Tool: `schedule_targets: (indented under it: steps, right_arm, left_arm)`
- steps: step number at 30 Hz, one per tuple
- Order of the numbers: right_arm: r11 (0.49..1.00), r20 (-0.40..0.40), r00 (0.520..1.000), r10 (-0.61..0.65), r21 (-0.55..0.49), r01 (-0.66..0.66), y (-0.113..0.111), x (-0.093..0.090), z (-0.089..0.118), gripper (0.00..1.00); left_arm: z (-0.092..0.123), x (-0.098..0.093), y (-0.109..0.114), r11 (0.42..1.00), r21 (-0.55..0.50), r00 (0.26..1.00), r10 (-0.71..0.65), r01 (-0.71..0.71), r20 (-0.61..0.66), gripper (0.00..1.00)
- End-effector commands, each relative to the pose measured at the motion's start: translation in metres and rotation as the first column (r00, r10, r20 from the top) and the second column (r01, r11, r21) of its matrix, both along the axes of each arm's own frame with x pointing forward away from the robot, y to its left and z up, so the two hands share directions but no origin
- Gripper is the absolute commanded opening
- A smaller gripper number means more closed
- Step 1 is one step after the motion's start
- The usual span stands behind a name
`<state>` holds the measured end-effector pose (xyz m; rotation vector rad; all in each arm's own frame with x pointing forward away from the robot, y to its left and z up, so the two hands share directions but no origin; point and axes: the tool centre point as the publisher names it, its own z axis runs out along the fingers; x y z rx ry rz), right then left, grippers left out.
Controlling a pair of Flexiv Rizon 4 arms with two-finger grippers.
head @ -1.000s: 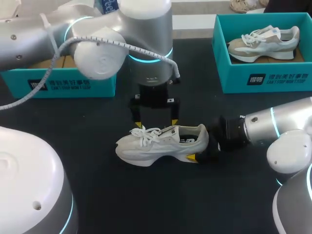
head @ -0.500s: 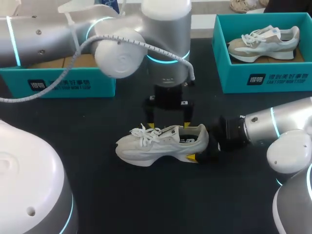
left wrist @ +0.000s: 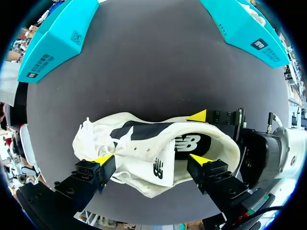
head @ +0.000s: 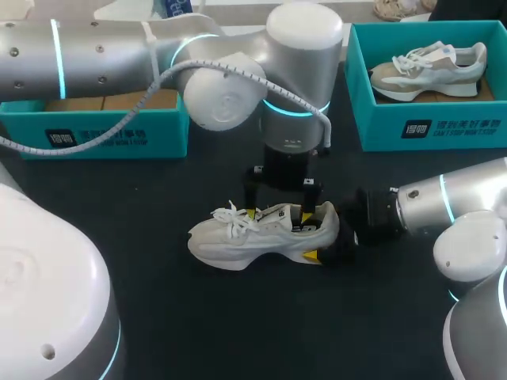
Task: Take the shoe out of the shoebox, open the shoe tongue, remove and reinsert the insole, then place the shoe into the shoebox
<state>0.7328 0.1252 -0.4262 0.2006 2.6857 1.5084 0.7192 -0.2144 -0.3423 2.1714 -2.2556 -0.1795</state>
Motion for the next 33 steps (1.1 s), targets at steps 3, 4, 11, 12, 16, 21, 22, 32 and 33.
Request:
schedule_targets:
  steps: [3, 4, 11, 12, 16, 21, 22, 32, 33]
  right_arm:
    - [1.0, 0.0, 1.0, -0.001, -0.002, 0.001, 0.007, 0.0, -0.008, 0.0]
    - [1.0, 0.0, 1.0, -0.001, -0.002, 0.001, 0.007, 0.0, -0.008, 0.0]
    - [1.0, 0.0, 1.0, -0.001, -0.002, 0.001, 0.007, 0.0, -0.008, 0.0]
    - [1.0, 0.0, 1.0, -0.001, -0.002, 0.001, 0.007, 0.0, -0.008, 0.0]
    - [1.0, 0.0, 1.0, -0.001, -0.002, 0.001, 0.007, 0.0, -0.008, 0.0]
    - [1.0, 0.0, 1.0, -0.001, -0.002, 0.001, 0.007, 0.0, -0.008, 0.0]
    - [1.0, 0.0, 1.0, -0.001, -0.002, 0.001, 0.007, 0.0, -0.008, 0.0]
    - [1.0, 0.0, 1.0, -0.001, -0.002, 0.001, 0.007, 0.0, -0.008, 0.0]
    - [1.0, 0.0, 1.0, -0.001, -0.002, 0.001, 0.007, 0.0, -0.008, 0.0]
  left_arm:
    - [-0.011, 0.0, -0.001, 0.999, 0.05, 1.0, -0.001, 0.002, -0.01, 1.0]
    - [-0.013, 0.0, 0.001, 0.998, 0.062, 1.0, 0.003, -0.002, -0.009, 1.0]
    - [-0.019, 0.002, 0.012, 0.993, 0.119, 1.0, 0.017, -0.017, -0.004, 1.0]
    - [-0.018, 0.002, 0.013, 0.993, 0.12, 1.0, 0.019, -0.018, -0.004, 1.0]
    - [-0.013, 0.003, 0.022, 0.986, 0.165, 0.999, 0.031, -0.033, 0.02, 1.0]
    - [-0.006, 0.001, 0.034, 0.979, 0.203, 0.999, 0.024, -0.03, 0.03, 1.0]
    - [-0.004, 0.0, 0.036, 0.978, 0.204, 0.999, 0.024, -0.03, 0.031, 1.0]
    - [0.016, -0.002, 0.055, 0.974, 0.22, 0.997, 0.039, -0.054, 0.07, 1.0]
    - [0.017, -0.002, 0.057, 0.974, 0.219, 0.997, 0.043, -0.058, 0.07, 1.0]
